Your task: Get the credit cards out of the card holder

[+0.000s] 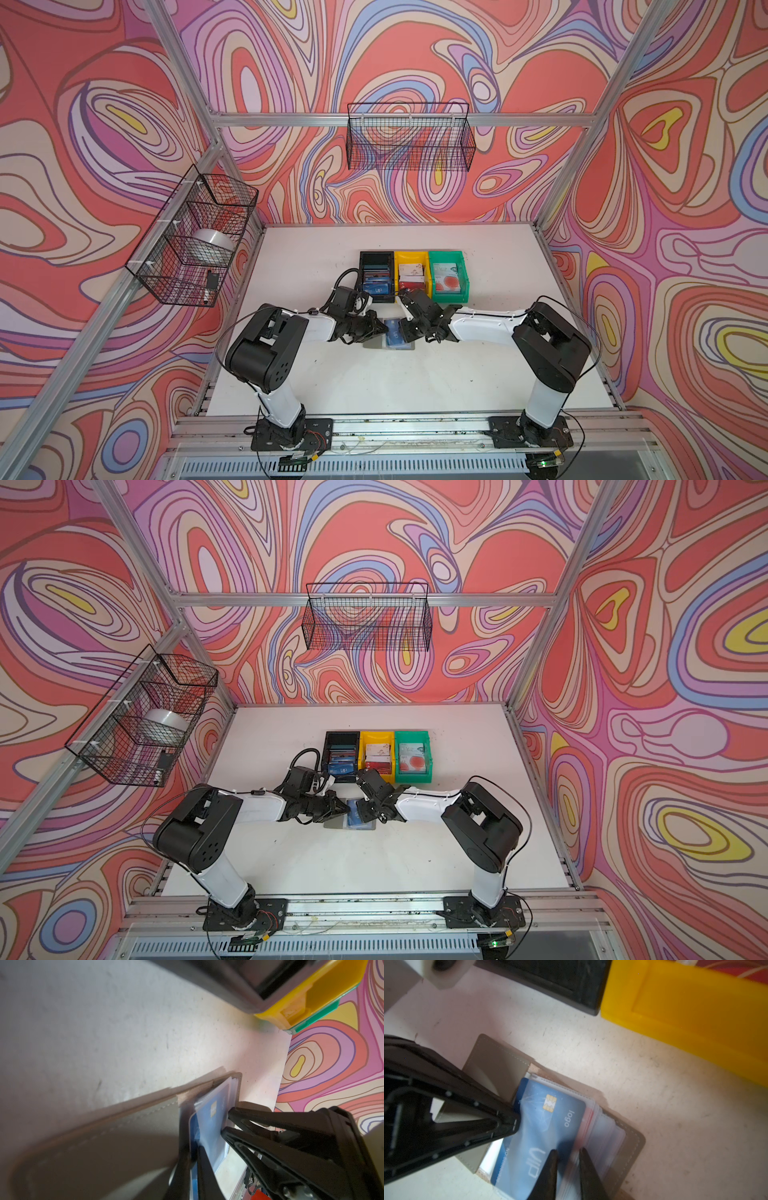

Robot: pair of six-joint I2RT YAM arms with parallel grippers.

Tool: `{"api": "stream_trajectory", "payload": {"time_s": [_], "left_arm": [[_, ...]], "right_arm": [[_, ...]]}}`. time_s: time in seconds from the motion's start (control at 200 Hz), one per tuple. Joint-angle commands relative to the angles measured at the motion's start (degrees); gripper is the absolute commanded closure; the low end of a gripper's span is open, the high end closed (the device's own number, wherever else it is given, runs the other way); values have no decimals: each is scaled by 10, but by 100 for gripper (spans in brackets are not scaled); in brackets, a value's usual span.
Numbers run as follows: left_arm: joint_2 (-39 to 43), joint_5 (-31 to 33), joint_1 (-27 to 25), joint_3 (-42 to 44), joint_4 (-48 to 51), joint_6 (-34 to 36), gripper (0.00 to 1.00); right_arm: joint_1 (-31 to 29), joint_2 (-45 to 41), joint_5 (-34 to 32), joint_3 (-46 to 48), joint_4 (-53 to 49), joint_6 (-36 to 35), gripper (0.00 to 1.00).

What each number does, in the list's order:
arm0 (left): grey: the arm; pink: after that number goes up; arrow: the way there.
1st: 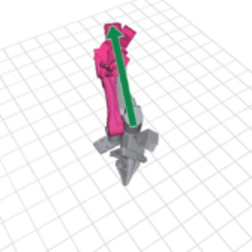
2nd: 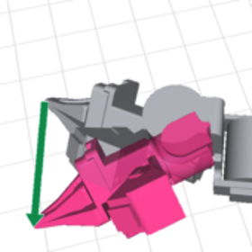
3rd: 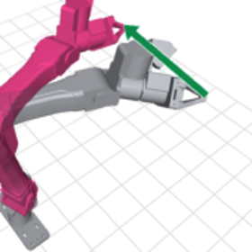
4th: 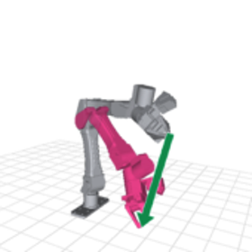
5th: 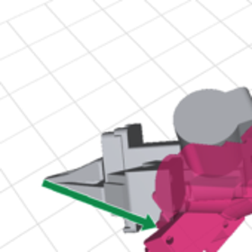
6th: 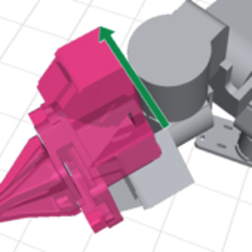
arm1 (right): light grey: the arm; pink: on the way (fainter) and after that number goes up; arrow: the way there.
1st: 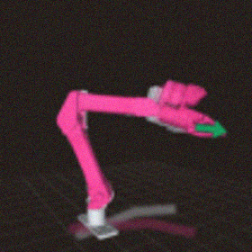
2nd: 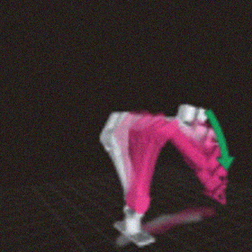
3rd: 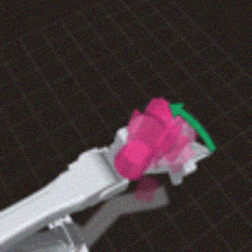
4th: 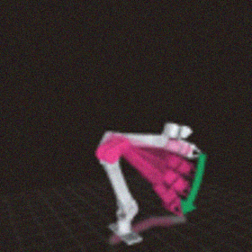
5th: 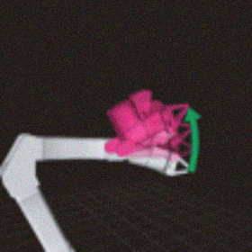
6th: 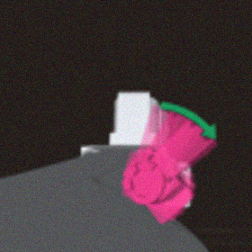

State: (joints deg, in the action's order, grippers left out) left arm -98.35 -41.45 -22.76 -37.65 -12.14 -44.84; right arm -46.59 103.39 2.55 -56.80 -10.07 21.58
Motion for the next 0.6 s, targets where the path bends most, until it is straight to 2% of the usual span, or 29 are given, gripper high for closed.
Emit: {"api": "stream_trajectory", "payload": {"time_s": [0.0, 0.29, 0.596], "left_arm": [[-11, 8, 2, 6, 4, 1, 94], [-9, 12, 2, 5, 26, 16, 100], [-12, 17, 2, -3, 46, 23, 100]], "right_arm": [[-4, 26, 8, 2, -29, 3, 79], [-4, -13, -11, -19, -59, -3, 78], [-4, -35, 3, -60, -75, -22, 77]]}}
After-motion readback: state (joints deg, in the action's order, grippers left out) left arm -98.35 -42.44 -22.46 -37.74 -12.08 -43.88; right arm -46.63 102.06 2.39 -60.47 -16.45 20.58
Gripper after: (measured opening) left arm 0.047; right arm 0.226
